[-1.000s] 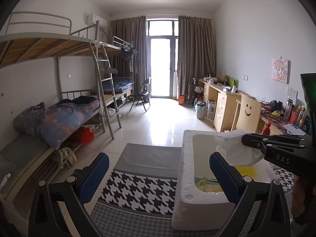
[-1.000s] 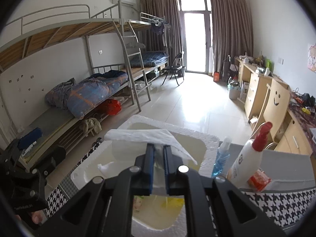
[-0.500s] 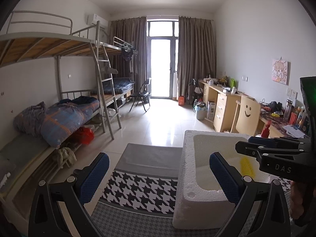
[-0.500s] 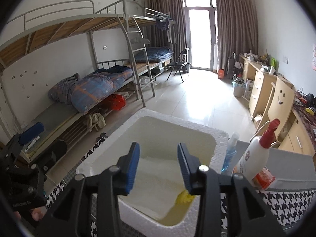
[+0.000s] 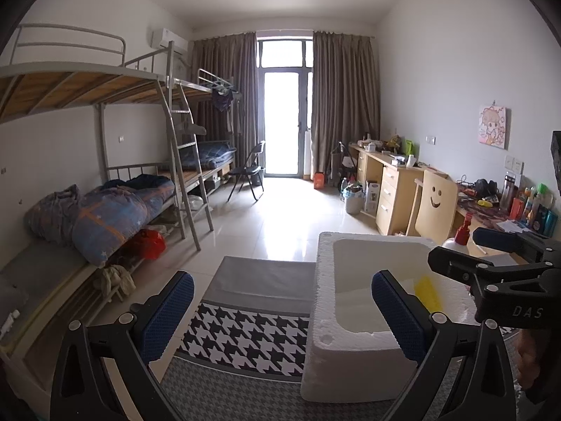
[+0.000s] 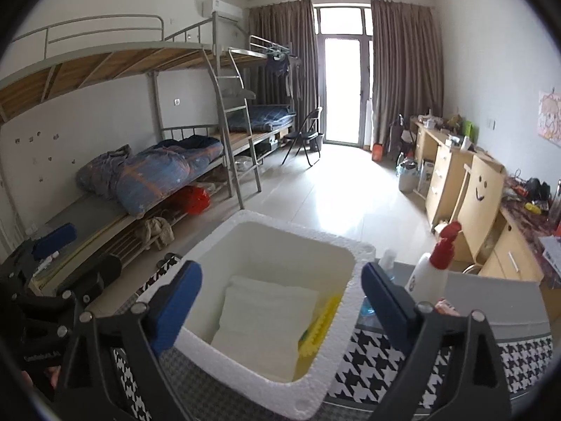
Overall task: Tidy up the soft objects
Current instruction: 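Lower the white tissue into the foam box and open the right tool, then lift both open tools out of the foam box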
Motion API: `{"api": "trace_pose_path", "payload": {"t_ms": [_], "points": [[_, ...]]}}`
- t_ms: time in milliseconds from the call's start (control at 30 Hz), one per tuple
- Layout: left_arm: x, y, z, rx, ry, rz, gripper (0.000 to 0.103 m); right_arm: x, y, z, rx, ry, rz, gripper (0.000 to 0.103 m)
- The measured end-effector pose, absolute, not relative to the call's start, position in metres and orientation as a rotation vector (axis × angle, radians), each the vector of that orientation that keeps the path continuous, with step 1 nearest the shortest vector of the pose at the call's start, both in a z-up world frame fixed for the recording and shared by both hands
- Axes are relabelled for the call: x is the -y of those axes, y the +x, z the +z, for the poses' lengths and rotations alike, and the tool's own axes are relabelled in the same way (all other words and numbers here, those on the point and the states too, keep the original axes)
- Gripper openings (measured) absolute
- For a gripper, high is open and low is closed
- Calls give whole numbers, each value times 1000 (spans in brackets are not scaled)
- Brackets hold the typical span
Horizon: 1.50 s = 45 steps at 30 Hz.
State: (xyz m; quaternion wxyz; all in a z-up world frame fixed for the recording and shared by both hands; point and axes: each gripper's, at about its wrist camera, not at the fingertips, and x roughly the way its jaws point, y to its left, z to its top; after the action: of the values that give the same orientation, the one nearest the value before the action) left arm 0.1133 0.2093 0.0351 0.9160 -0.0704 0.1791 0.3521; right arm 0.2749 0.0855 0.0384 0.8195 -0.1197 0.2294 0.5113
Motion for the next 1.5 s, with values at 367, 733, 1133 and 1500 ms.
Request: {"api": "trace_pose_path", "payload": {"t_ms": [367,733,1133,1500], "points": [[-185,108,40,-355,-125,696,102,-66,268,45,-460,-242,1091,95],[-157,97,51,-323,-103,650,102,-37,256,51,-422,-212,1088,95],[-134,87,53,-302,-96,586,102,1,249,50,-397,-186,1048,96],[-112,84,56,-289,-80,524,102,31,240,50,-362,-167,991,96]]}}
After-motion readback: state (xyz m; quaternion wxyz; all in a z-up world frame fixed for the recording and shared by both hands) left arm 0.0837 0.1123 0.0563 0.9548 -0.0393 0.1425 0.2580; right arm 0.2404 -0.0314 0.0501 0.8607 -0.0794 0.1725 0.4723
